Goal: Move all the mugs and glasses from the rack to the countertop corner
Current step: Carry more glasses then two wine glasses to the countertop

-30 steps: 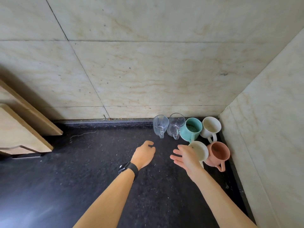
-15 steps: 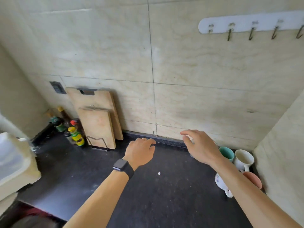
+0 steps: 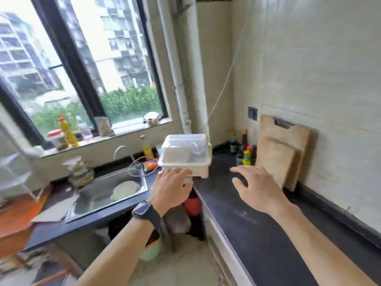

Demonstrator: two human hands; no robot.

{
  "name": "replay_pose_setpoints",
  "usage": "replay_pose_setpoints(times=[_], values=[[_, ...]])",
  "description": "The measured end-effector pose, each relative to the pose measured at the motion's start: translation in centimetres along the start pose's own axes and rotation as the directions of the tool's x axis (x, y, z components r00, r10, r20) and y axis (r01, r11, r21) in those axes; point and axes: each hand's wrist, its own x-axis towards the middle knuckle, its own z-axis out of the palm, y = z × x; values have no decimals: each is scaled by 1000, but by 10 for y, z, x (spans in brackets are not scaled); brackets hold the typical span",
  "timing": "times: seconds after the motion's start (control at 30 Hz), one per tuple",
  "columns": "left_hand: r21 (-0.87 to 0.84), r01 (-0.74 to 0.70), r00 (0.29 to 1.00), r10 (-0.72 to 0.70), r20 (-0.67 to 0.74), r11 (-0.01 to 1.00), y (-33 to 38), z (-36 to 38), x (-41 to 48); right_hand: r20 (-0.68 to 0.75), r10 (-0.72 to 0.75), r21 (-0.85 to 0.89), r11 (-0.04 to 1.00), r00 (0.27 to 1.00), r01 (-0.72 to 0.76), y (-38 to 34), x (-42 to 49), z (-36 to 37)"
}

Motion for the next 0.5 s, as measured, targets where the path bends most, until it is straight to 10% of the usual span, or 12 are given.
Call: replay_pose_setpoints(times=[0.5], values=[[101,582,806,-558,-197,807,-349,-170,-266,142,-551,271,821,822,503,-428,36,176]])
